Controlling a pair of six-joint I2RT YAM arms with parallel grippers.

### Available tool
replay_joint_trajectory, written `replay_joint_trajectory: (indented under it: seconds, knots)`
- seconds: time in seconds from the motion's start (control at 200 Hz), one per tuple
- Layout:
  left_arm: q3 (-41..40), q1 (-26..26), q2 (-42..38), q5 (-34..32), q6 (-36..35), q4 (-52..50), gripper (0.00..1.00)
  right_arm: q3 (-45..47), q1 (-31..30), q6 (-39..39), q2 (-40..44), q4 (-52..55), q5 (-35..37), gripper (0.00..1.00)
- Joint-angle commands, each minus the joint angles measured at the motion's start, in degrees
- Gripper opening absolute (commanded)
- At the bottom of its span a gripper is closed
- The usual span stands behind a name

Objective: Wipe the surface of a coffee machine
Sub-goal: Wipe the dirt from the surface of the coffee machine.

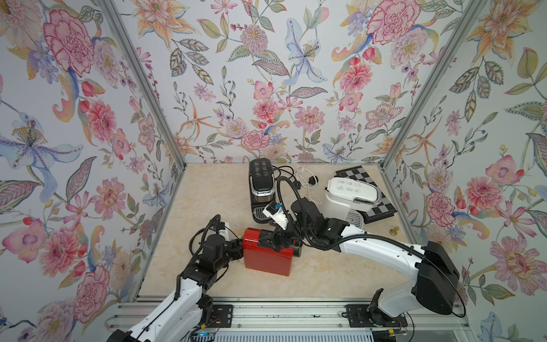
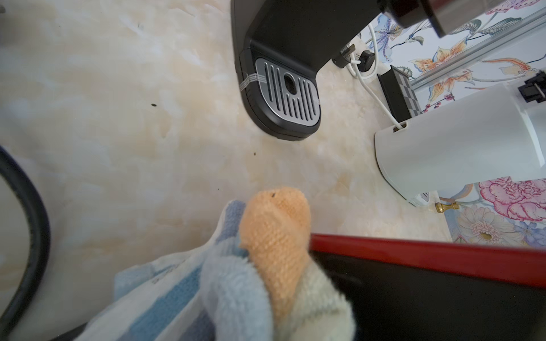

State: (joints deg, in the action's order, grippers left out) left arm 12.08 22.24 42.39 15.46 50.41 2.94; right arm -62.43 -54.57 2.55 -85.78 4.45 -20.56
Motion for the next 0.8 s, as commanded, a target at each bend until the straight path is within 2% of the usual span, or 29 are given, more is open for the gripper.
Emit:
replay_joint_trajectory:
  seconds: [0.0, 0.165, 0.33, 0.54, 0.6, 0.736, 0.796]
  knots:
    - [1.9, 0.7, -2.07, 4.07, 0.09, -2.78, 0.0, 1.39, -0.04, -0.96, -2.64, 5.35, 0.34, 0.92]
    - [5.08, 0.7, -5.11, 4.9, 0.84, -4.92, 0.0, 1.33, 0.37, -0.63, -1.9, 5.39, 0.93, 0.92]
    - [14.93, 0.71, -8.77, 1.06, -2.71, -16.71, 0.0, 1.44, 3.11, 1.95, -0.87, 4.11, -1.34, 0.92]
    - [21.98, 0.7, -12.33, -5.69, -9.07, -23.44, 0.0, 0.91, 5.0, 2.78, -0.43, 3.48, -3.25, 0.92]
    - [22.96, 0.7, -12.09, -4.39, -10.4, -22.87, 0.0, 1.02, 5.76, 3.62, 0.32, 3.25, -3.4, 0.92]
    - [22.79, 1.26, -12.71, 5.26, -12.94, -17.22, 0.0, 1.74, 8.78, 5.9, 2.8, 2.24, -4.67, 0.93]
    - [23.61, 2.27, -13.85, 5.03, -14.9, -17.9, 0.0, 1.96, 10.16, 6.15, 4.14, 2.02, -4.97, 0.93]
